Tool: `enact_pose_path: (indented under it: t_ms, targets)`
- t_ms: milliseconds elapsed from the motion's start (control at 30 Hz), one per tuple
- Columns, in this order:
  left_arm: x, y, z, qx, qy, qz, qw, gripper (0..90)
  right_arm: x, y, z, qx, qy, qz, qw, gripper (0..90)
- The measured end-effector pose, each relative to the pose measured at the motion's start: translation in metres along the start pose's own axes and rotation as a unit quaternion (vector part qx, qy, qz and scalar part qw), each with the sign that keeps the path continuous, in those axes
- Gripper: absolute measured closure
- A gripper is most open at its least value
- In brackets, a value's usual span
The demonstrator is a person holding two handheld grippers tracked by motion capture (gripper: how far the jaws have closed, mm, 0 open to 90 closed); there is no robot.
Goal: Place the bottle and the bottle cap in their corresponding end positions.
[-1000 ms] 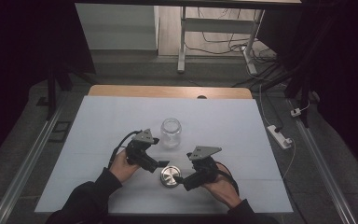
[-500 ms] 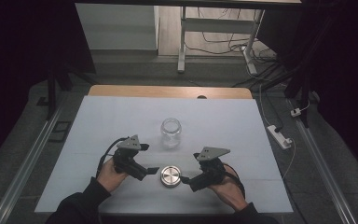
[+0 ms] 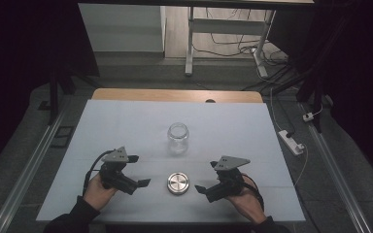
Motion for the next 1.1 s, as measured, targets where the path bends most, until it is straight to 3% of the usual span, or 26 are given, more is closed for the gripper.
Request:
enact_pose_path:
  t_ms: [267,700,1100]
  targets:
    - [0.002,-0.015,-0.014,0.003,-0.013,0.012,0.9998,0.0,0.003,-0.01,-0.007,-0.002,0.001,-0.011,0.9999,0.0]
    - [0.007,-0.038,-0.036,0.011,-0.029,0.031,0.999,0.0,0.011,-0.03,-0.02,0.003,0.03,-0.039,0.9988,0.0]
    - [0.008,-0.071,-0.064,0.026,-0.063,0.06,0.9959,0.0,0.02,-0.051,-0.036,0.006,0.057,-0.072,0.9958,0.0]
Point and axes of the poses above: each handheld gripper's, and its own axes: y roughly forward along the jaws, z roughly out of its top, x roughly to its right, the point moved 3 cm from there along y, roughly forward along the jaws, and after that the axes turned 1 degree about y, right-handed, at the moved point
